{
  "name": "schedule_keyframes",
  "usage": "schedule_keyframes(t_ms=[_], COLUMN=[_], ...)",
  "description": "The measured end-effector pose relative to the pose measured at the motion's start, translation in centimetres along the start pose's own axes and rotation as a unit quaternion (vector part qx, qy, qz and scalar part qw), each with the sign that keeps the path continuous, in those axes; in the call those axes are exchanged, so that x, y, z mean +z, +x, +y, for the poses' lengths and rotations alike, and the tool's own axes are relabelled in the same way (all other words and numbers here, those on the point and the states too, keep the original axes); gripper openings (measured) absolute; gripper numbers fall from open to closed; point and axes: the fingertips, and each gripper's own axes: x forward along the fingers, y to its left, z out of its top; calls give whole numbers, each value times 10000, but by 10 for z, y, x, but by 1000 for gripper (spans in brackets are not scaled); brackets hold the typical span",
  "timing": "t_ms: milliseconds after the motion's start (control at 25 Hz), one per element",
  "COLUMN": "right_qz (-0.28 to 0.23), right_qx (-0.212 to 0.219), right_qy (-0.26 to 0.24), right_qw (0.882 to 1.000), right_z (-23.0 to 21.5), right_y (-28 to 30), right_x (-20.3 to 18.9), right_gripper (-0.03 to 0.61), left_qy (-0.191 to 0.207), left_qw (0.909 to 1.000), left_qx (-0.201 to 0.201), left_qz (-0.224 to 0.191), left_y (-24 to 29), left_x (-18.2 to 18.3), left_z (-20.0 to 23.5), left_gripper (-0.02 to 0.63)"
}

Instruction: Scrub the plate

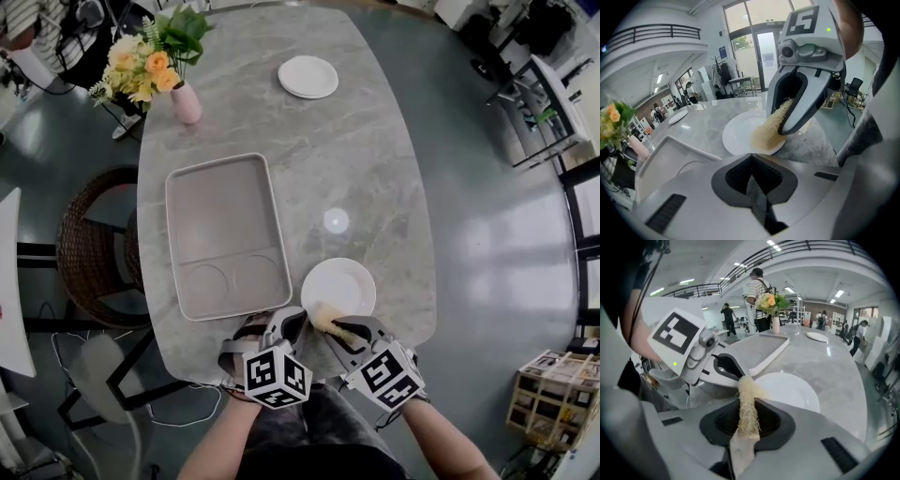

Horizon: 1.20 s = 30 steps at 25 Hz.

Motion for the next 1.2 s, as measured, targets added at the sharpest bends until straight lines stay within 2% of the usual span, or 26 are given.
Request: schedule_keyframes(t_ms=[80,160,560,720,920,1200], right_qz=[-80,-114,-75,-9,45,285], right_qx=[156,246,97,-231,-733,-1480], right_qy=[305,354,-253,-859,-1609,-2479], right_qw=[9994,9990,9996,9960,9842,9570], right_z=[0,0,-17,-35,-56,-85], right_y=[2,5,16,21,26,20], right_x=[6,13,38,49,56,50], right_gripper=[80,80,80,80,80,80], left_qy=[8,14,18,34,26,0], left_qw=[10000,10000,10000,9999,9999,9998], left_qx=[-2,-2,-49,-100,-152,-188], left_qz=[-2,-6,-30,-47,-65,-82], left_y=[0,0,0,0,0,0], left_x=[0,0,0,1,2,2], left_z=[0,0,-1,-3,-4,-4], left_gripper=[12,12,12,12,12,12])
